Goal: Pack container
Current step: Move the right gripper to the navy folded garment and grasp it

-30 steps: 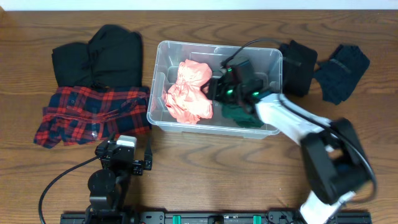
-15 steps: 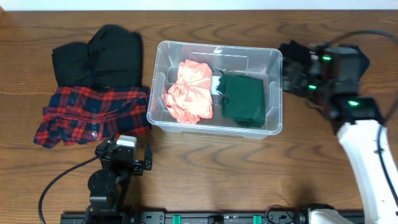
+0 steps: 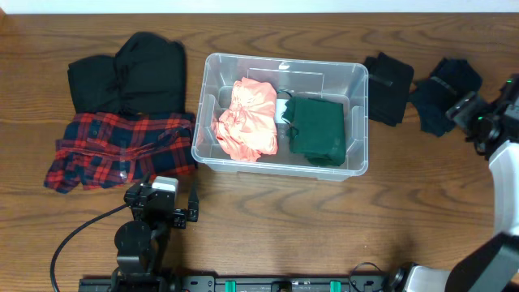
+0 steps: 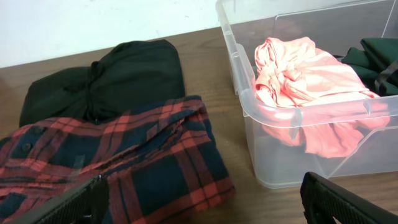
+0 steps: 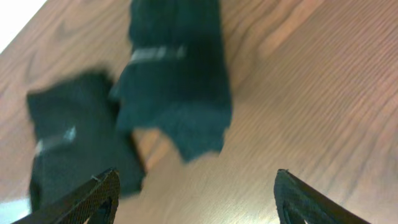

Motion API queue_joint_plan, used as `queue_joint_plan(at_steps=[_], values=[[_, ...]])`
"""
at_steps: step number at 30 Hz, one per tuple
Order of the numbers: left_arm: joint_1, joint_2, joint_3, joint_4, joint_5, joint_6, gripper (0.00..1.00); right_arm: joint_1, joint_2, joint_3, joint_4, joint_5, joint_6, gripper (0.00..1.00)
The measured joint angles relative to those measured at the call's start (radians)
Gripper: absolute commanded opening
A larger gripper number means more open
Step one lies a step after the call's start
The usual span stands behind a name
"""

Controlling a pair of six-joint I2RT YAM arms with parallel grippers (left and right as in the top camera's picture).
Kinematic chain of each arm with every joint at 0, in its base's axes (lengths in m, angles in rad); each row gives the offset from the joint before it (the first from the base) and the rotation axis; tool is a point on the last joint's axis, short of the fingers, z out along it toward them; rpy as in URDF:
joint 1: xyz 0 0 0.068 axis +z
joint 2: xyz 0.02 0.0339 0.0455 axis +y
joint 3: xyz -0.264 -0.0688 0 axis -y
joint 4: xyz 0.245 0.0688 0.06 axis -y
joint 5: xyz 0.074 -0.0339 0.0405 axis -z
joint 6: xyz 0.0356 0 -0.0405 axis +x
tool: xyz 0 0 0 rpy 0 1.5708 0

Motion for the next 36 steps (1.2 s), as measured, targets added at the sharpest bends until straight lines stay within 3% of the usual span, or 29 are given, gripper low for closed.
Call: queue_joint_plan(at_steps=[8, 15, 24, 26, 30, 33, 36], values=[[0.000, 0.000, 0.000, 0.000, 0.000, 0.000, 0.98, -0.116, 0.234, 0.000, 0.185, -0.138, -0.001, 0.78], [0.000, 0.000, 0.000, 0.000, 0.000, 0.000, 0.98, -0.135, 0.421, 0.000, 0.315, -0.247, 0.013, 0.81], [0.000, 0.000, 0.000, 0.000, 0.000, 0.000, 0.98, -0.127, 0.514, 0.026, 0.507, -0.348, 0.077, 0.70], [0.000, 0.000, 0.000, 0.000, 0.000, 0.000, 0.98, -0.121, 0.528, 0.029, 0.539, -0.362, 0.085, 0.63], [0.000, 0.000, 0.000, 0.000, 0.000, 0.000, 0.98, -0.101, 0.549, 0.032, 0.565, -0.382, 0.080, 0.38], [0.000, 0.000, 0.000, 0.000, 0.000, 0.000, 0.98, -0.087, 0.555, 0.031, 0.551, -0.388, 0.077, 0.11], [0.000, 0.000, 0.000, 0.000, 0.000, 0.000, 0.98, -0.085, 0.552, 0.032, 0.513, -0.402, 0.082, 0.06]])
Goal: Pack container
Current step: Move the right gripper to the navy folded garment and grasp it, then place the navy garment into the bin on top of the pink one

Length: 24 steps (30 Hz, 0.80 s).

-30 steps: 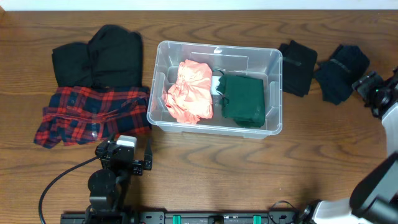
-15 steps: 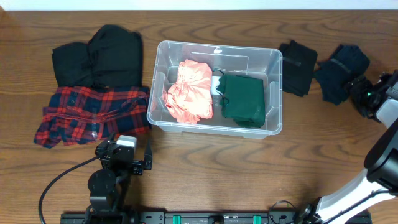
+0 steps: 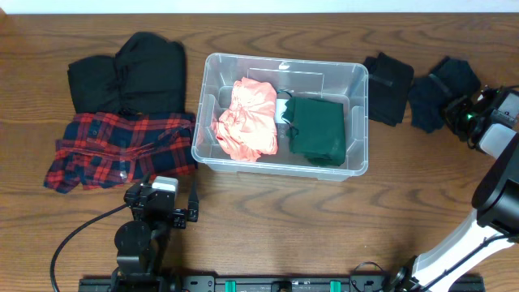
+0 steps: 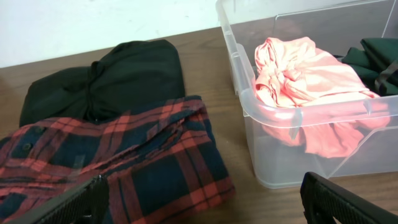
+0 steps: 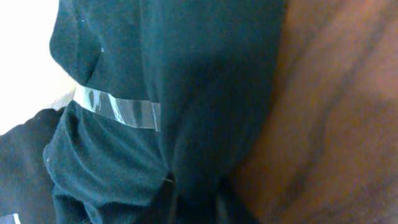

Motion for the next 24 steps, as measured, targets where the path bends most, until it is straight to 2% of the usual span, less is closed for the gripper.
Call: queue_joint_plan(at_steps=[6, 12, 18, 21, 24], values=[[0.000, 0.000, 0.000, 0.000, 0.000, 0.000, 0.98, 0.000, -0.114, -0.023, -0.181, -0.005, 0.000, 0.02], [0.000, 0.000, 0.000, 0.000, 0.000, 0.000, 0.98, 0.065, -0.488, -0.036, -0.376, -0.012, -0.025, 0.01], [0.000, 0.000, 0.000, 0.000, 0.000, 0.000, 0.98, 0.228, -0.851, -0.033, -0.481, -0.045, -0.037, 0.01], [0.000, 0.000, 0.000, 0.000, 0.000, 0.000, 0.98, 0.345, -0.930, -0.032, -0.499, -0.055, -0.033, 0.01], [0.000, 0.000, 0.000, 0.000, 0.000, 0.000, 0.98, 0.488, -0.937, -0.032, -0.500, -0.054, -0.008, 0.01]])
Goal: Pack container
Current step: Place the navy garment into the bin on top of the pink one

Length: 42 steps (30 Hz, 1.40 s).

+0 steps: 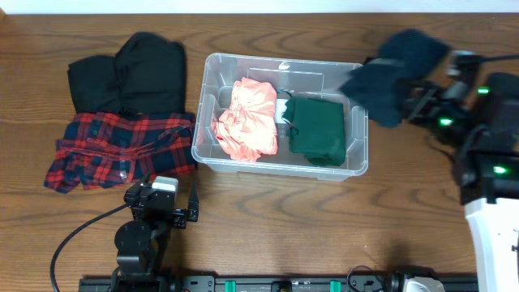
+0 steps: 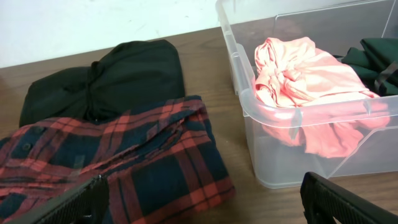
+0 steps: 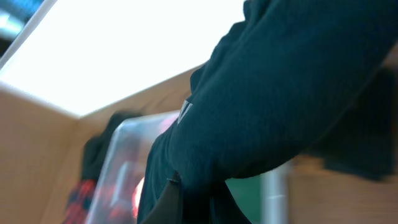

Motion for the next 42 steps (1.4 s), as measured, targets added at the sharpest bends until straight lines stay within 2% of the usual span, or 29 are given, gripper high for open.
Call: queue_joint_plan(at_steps=[5, 10, 15, 19, 20, 21, 23, 24, 28, 33, 37, 39, 42], values=[[0.000, 0.000, 0.000, 0.000, 0.000, 0.000, 0.98, 0.221, 0.098, 0.000, 0.053, 0.040, 0.056, 0.02], [0.000, 0.000, 0.000, 0.000, 0.000, 0.000, 0.98, 0.383, 0.293, -0.001, 0.272, 0.066, 0.087, 0.04], [0.000, 0.000, 0.000, 0.000, 0.000, 0.000, 0.98, 0.470, 0.486, -0.001, 0.482, 0.068, 0.097, 0.04], [0.000, 0.000, 0.000, 0.000, 0.000, 0.000, 0.98, 0.476, 0.595, -0.001, 0.492, 0.058, 0.097, 0.03], [0.000, 0.000, 0.000, 0.000, 0.000, 0.000, 0.98, 0.476, 0.617, -0.001, 0.465, 0.060, 0.098, 0.07], [0.000, 0.000, 0.000, 0.000, 0.000, 0.000, 0.98, 0.476, 0.636, -0.001, 0.433, 0.064, 0.097, 0.16], [0.000, 0.000, 0.000, 0.000, 0.000, 0.000, 0.98, 0.475, 0.661, -0.002, 0.366, 0.079, 0.087, 0.44], [0.000, 0.000, 0.000, 0.000, 0.000, 0.000, 0.98, 0.475, 0.666, -0.003, 0.340, 0.088, 0.082, 0.49], [0.000, 0.000, 0.000, 0.000, 0.000, 0.000, 0.98, 0.475, 0.666, -0.003, 0.275, 0.113, 0.038, 0.59], [0.000, 0.000, 0.000, 0.000, 0.000, 0.000, 0.98, 0.475, 0.644, -0.003, 0.183, 0.188, 0.019, 0.58], [0.000, 0.000, 0.000, 0.000, 0.000, 0.000, 0.98, 0.475, 0.549, -0.003, 0.129, 0.308, 0.016, 0.56], [0.000, 0.000, 0.000, 0.000, 0.000, 0.000, 0.98, 0.475, 0.472, -0.003, 0.119, 0.354, 0.007, 0.60], [0.000, 0.000, 0.000, 0.000, 0.000, 0.000, 0.98, 0.470, 0.346, -0.003, 0.117, 0.397, -0.018, 0.75]])
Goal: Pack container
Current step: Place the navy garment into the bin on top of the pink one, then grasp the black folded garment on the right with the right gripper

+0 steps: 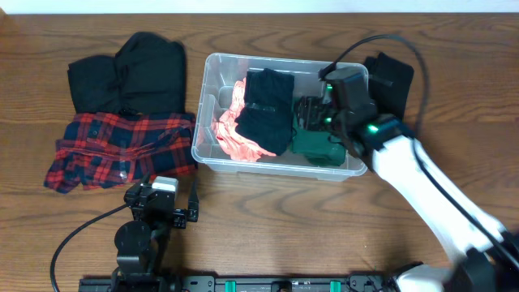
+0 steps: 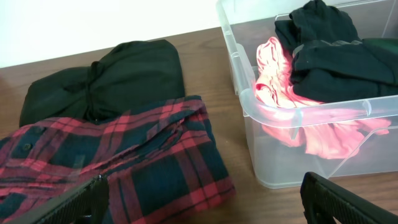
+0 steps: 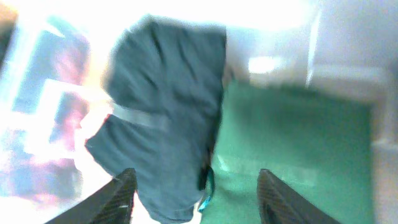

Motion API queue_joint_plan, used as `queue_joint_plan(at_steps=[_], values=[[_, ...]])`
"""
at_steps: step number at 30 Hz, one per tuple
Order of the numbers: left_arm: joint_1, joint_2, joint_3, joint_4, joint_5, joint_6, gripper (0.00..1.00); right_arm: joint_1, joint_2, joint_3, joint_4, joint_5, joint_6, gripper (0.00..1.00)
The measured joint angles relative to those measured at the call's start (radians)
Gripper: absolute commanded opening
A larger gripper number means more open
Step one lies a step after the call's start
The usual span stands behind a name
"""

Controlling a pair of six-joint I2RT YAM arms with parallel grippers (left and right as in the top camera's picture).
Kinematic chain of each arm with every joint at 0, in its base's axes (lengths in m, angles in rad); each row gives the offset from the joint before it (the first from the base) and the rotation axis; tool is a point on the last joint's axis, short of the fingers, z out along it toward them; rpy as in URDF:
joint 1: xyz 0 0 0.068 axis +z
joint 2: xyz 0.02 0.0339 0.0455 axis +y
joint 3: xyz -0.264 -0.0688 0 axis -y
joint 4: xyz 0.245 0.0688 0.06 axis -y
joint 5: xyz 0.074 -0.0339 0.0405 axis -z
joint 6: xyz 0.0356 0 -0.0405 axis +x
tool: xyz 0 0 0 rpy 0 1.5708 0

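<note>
The clear plastic container [image 1: 359,166] stands mid-table. Inside it a dark folded garment [image 1: 268,109] lies on top of a pink garment [image 1: 235,138], beside a green garment [image 1: 324,142]. My right gripper [image 1: 312,112] hangs over the container's middle, open and empty; in its wrist view the dark garment [image 3: 161,124] and the green garment [image 3: 292,149] lie just below the gripper [image 3: 199,205]. A second dark garment [image 1: 391,77] lies on the table right of the container. My left gripper [image 2: 202,205] rests open at the front left, facing the plaid shirt [image 2: 124,162].
A black garment [image 1: 130,73] lies at the back left, with the red plaid shirt [image 1: 122,148] in front of it. The container's left wall [image 2: 249,106] is close to the shirt's edge. The right arm reaches in across the container's right end.
The right gripper held the dark garment raised beside the container's right end. Now that garment lies inside on the pink one and the gripper stands open above it. The left arm is unmoved.
The right gripper was open near two dark garments on the table right of the container. Then it was shut on the righter one, then held it raised by the container. Now that garment lies in the container, let go.
</note>
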Motion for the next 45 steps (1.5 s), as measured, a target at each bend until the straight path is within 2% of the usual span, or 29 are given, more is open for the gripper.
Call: queue_joint_plan(at_steps=[4, 8, 13, 17, 27, 31, 38, 41, 43, 45], values=[[0.000, 0.000, 0.000, 0.000, 0.000, 0.000, 0.98, -0.065, -0.129, 0.000, -0.030, 0.007, -0.017, 0.79], [0.000, 0.000, 0.000, 0.000, 0.000, 0.000, 0.98, -0.272, -0.189, 0.002, -0.095, -0.041, -0.016, 0.82], [0.000, 0.000, 0.000, 0.000, 0.000, 0.000, 0.98, -0.593, -0.146, 0.002, -0.138, -0.136, -0.015, 0.81], [0.000, 0.000, 0.000, 0.000, 0.000, 0.000, 0.98, -0.745, -0.028, 0.002, -0.109, -0.199, -0.016, 0.80], [0.000, 0.000, 0.000, 0.000, 0.000, 0.000, 0.98, -0.783, 0.359, 0.002, 0.186, -0.289, -0.026, 0.79], [0.000, 0.000, 0.000, 0.000, 0.000, 0.000, 0.98, -0.784, 0.481, 0.002, 0.282, -0.319, -0.007, 0.74], [0.000, 0.000, 0.000, 0.000, 0.000, 0.000, 0.98, -0.758, 0.564, 0.018, 0.404, -0.434, 0.008, 0.71], [0.000, 0.000, 0.000, 0.000, 0.000, 0.000, 0.98, -0.725, 0.579, 0.029, 0.412, -0.443, 0.014, 0.61], [0.000, 0.000, 0.000, 0.000, 0.000, 0.000, 0.98, -0.705, 0.583, 0.033, 0.404, -0.433, 0.017, 0.40], [0.000, 0.000, 0.000, 0.000, 0.000, 0.000, 0.98, -0.696, 0.589, 0.034, 0.380, -0.421, 0.027, 0.27]])
